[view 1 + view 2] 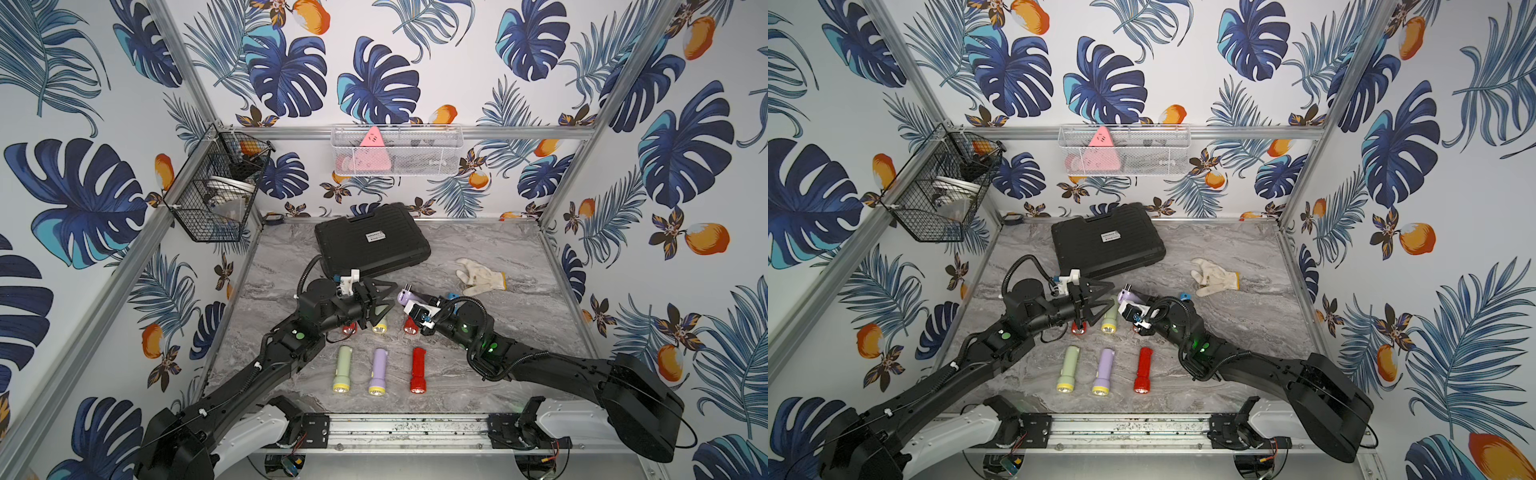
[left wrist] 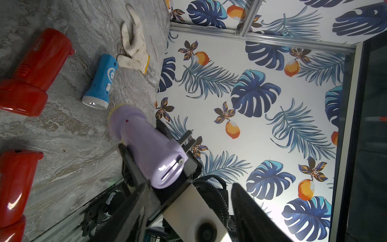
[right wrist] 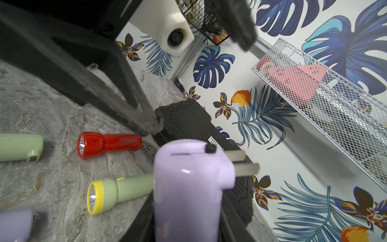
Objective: Close the plug at the bottom of the flashlight
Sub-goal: Close the plug of the flashlight.
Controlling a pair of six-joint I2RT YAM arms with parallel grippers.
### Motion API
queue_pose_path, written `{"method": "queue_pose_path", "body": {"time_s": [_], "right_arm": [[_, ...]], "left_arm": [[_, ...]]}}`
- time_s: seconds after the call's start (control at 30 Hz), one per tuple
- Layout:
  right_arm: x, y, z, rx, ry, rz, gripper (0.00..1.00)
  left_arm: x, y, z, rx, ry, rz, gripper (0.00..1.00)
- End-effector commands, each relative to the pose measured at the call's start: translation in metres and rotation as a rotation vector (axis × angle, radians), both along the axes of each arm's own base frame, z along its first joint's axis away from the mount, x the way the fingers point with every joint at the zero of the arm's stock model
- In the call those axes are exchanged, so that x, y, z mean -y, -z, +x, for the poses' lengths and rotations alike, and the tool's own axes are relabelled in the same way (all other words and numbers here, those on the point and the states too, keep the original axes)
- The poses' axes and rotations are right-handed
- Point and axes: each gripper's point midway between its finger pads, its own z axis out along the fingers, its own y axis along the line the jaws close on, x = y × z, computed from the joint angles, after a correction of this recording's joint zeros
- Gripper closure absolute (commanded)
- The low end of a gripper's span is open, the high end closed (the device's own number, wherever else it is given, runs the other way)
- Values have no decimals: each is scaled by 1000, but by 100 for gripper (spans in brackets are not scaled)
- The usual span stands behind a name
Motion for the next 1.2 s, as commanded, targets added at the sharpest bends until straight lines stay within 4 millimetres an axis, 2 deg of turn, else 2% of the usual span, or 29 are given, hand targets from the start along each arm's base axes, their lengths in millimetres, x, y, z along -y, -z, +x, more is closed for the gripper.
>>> {"method": "queue_pose_path", "body": {"time_s": [0.0, 0.23, 0.47, 0.63, 0.93, 1.17], "right_arm": [[-3, -27, 1, 51, 1, 84, 100], [-8, -37, -5, 55, -24, 101, 100], [-10, -28, -5, 45, -20, 87, 100], [-12, -24, 0, 38, -8, 85, 100], [-17, -27, 2, 38, -15, 104, 100], [-16, -28, 0, 43, -20, 99, 100]], "left_arm": [[0, -2, 2, -11, -16, -45, 35], [5, -6, 8, 5, -5, -45, 35], [8, -9, 9, 13, -3, -53, 36], [5, -7, 6, 10, -13, -42, 45], [10, 2, 2, -13, 0, -48, 45], [11, 2, 4, -11, -1, -48, 50]]}}
